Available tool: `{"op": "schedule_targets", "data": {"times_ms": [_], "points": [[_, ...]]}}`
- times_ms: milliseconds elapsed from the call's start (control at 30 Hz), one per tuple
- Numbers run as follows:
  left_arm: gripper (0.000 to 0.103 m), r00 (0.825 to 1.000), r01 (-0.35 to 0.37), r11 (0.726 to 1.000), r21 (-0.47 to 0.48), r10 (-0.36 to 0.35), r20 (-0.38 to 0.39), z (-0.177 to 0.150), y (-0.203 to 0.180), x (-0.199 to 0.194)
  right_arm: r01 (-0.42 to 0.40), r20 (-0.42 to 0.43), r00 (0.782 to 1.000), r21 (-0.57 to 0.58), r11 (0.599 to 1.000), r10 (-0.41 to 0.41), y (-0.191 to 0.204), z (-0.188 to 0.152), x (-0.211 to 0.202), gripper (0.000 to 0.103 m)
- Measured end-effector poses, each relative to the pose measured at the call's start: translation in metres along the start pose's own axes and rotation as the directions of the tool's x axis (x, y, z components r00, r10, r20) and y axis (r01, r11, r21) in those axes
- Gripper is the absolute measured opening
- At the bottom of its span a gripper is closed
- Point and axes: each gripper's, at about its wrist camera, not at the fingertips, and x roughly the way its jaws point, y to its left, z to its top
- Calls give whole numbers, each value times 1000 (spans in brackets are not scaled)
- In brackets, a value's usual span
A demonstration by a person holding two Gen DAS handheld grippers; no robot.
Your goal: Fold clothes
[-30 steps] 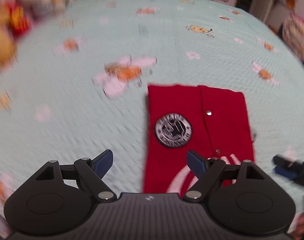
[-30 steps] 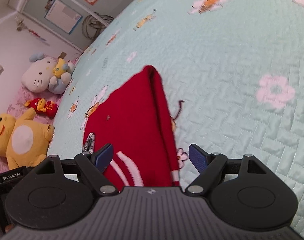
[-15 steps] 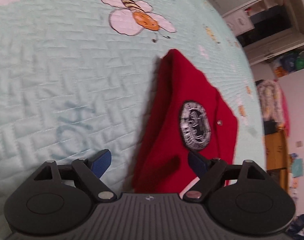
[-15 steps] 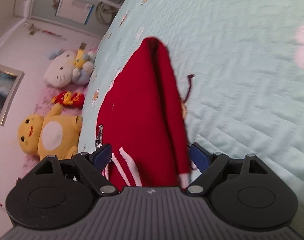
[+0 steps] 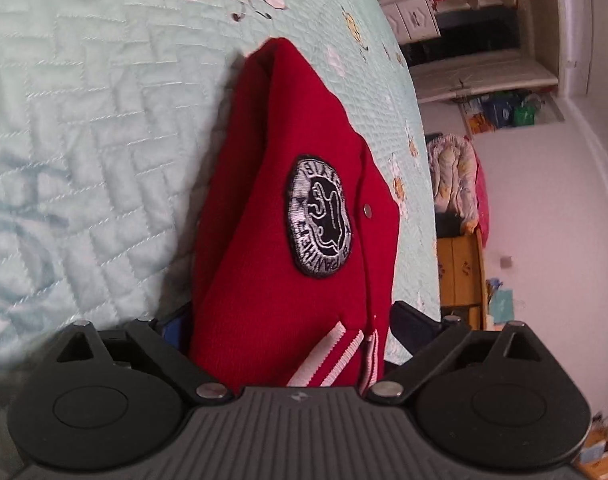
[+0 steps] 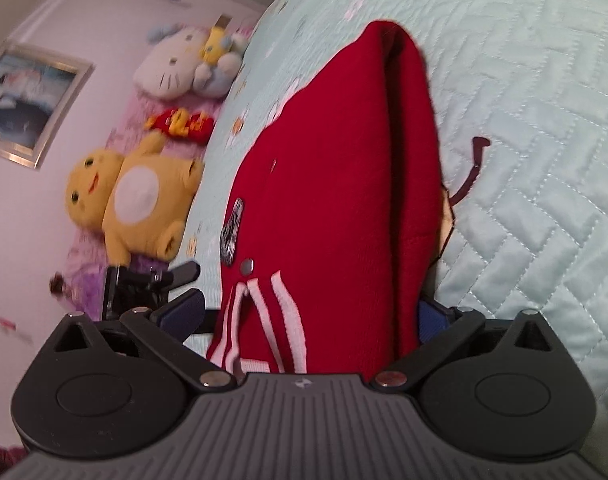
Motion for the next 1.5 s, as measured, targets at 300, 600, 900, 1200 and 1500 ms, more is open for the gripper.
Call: {"op": "schedule_targets", "data": {"times_ms": [300,600,900,1200,1500], "points": [[77,999,29,999,-19,-28,19,-8,9,-9,55,4,998,-32,998,-55,8,-7,-3,81],[31,998,55,998,-23,-54,36,-6,13,-27,76,53,995,71,995,-80,15,-27,-8,37],[23,999,19,1000,24,-20,41,64,9,-88,-58,57,997,231,971,45,83,-61,46,37],[35,973,-200,980,8,198,115,136,29,-124,-45,-98,993,261,964,73,140,-90,201,39],[54,891,-156,983,-93,180,416,9,39,-187,-87,-117,987,204,975,113,111,-105,169,67]]}}
